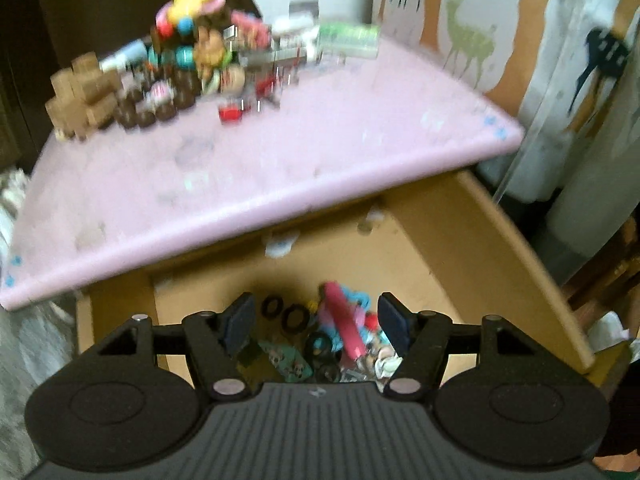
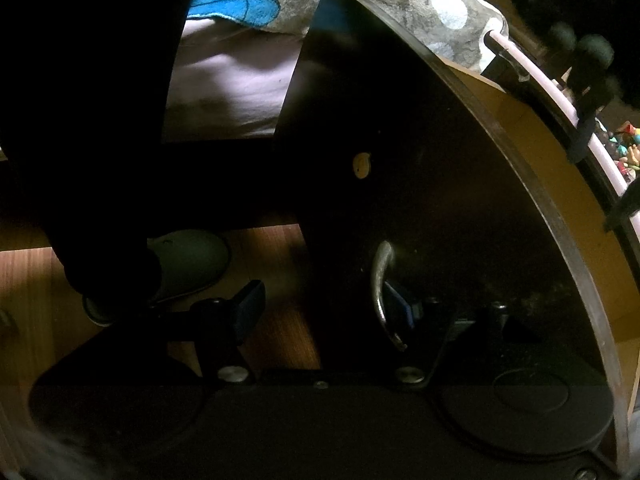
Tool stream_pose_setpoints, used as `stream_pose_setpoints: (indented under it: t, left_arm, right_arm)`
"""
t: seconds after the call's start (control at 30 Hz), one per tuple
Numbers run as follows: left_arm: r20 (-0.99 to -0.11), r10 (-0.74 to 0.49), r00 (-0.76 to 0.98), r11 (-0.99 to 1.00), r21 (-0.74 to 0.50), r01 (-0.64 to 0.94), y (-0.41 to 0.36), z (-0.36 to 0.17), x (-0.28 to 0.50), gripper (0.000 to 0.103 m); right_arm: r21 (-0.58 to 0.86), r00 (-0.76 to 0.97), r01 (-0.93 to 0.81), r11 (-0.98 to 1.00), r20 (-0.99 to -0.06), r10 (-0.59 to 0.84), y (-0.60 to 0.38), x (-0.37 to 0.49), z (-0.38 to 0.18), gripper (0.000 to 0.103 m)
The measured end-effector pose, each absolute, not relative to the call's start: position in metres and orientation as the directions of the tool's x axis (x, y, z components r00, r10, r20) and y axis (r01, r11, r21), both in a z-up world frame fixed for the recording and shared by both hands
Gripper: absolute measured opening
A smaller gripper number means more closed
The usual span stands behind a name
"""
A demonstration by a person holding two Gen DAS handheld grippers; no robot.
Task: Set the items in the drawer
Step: 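Return the left tool to the pile and grasp the red-tipped item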
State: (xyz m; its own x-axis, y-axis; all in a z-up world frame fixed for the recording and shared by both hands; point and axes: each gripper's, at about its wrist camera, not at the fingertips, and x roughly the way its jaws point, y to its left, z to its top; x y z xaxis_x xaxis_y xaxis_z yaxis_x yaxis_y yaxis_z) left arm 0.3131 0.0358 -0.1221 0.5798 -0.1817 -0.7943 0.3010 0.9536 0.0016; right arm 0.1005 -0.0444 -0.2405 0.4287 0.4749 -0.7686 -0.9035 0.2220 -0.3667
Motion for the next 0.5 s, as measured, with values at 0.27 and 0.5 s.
stream_pose_setpoints:
  t: [0.27,0.5]
  left_arm:
    - [-0.702,-0.214,0.679,0.949,0.014,0.314,0.032,-0.085,0.332,0.066]
    - [-0.65,-0.206,0.731,0.944,0.064,0.323,0.028,-0.081,0.363,0.066]
  right_arm:
    - [-0.368,0.428,-0.904,0.219,-0.767,0.478,-0.044,0.101,-0.241,0.067]
    - [-0.37,0.428,-0.904,0.215,-0.765,0.482,-0.044,0.1,-0.241,0.067]
